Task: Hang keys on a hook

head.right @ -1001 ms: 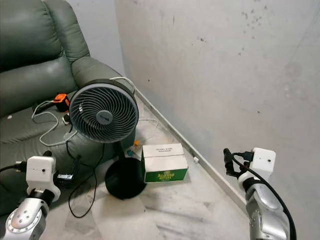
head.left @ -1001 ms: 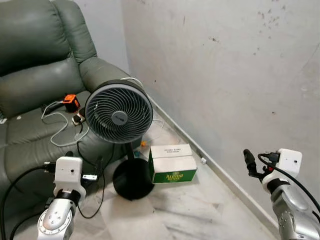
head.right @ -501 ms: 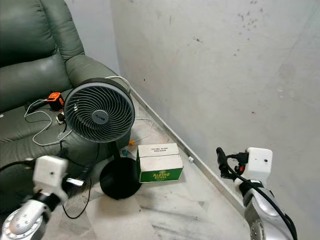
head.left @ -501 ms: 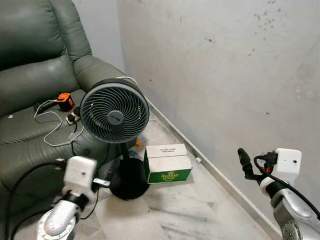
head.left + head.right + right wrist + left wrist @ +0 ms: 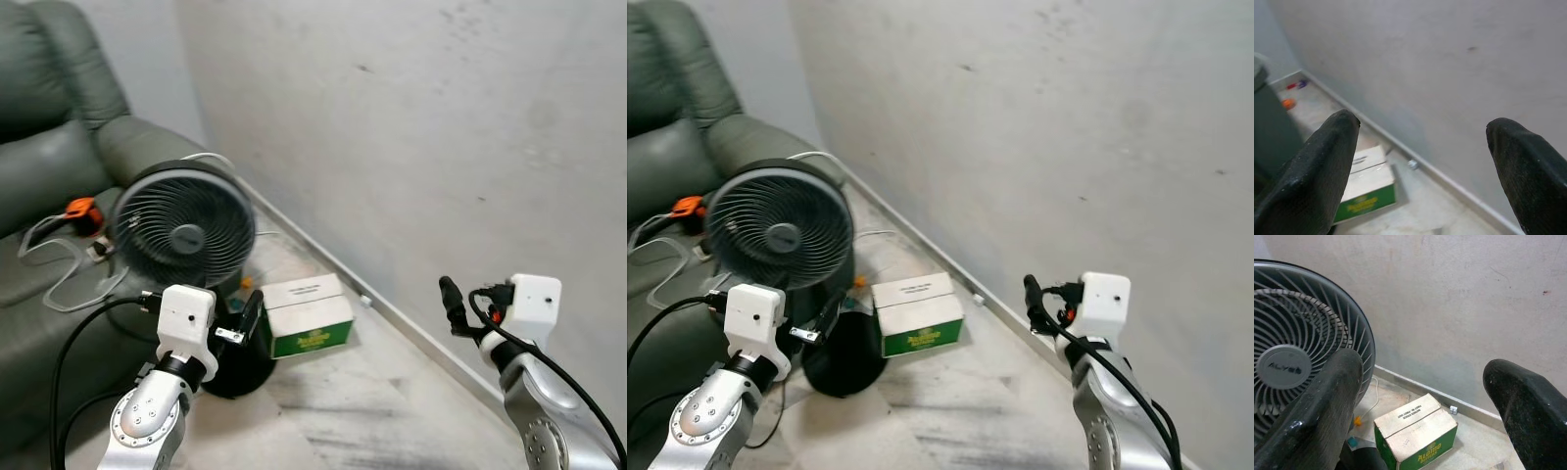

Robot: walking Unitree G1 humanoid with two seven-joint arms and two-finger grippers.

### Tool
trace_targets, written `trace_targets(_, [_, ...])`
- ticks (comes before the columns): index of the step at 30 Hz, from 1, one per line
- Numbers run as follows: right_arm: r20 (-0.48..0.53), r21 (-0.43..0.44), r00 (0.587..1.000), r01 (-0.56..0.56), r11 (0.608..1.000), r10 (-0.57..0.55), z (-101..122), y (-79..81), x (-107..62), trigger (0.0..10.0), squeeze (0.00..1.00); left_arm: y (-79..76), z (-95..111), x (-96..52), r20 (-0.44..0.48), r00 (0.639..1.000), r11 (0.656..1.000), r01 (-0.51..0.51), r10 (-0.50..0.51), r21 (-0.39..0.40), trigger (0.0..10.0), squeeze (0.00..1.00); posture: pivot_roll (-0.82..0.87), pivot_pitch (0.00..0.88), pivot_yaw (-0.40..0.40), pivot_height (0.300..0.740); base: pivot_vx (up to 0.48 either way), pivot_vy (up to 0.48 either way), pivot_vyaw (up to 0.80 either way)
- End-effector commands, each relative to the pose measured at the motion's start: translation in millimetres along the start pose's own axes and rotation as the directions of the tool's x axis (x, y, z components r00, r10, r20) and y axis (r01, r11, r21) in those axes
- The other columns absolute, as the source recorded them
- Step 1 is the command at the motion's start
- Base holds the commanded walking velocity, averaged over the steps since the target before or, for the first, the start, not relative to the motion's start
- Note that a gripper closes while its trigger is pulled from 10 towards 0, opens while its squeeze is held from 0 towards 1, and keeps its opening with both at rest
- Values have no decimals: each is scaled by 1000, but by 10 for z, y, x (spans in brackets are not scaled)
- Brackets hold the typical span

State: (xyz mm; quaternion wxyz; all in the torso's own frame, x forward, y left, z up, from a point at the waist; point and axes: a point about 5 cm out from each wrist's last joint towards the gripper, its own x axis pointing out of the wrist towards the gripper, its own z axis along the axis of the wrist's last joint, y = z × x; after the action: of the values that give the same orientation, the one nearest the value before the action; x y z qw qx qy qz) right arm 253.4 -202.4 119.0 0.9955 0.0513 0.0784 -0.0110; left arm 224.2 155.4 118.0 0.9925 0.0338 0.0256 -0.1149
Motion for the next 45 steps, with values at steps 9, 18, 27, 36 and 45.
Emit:
trace_targets(9, [32,-53,999,-13,999,15,39,98,-46,10000,0,-14,18,13,-1,1000,999,8,-8,-31,10000,0,-15,80,-16,740,0,0,-769])
trace_targets(18, [42,-70,999,-5,997,8,55,107,-58,10000,0,39,27,83,-12,1000,997,-12,12,-72,10000,0,-23,77,-7,740,0,0,-771])
trace_targets(27, [49,-86,999,7,996,-3,55,114,-52,10000,0,69,27,142,-32,999,994,-27,24,-103,10000,0,-20,72,-1,740,0,0,-770])
trace_targets(36, [51,-86,999,18,996,-13,65,100,-57,10000,0,83,24,147,-48,998,991,-44,38,-124,10000,0,-21,81,1,740,0,0,-769])
trace_targets(45, [51,-91,999,9,996,-5,58,102,-62,10000,0,90,35,162,-61,997,991,-50,43,-124,10000,0,-18,95,1,740,0,0,-784])
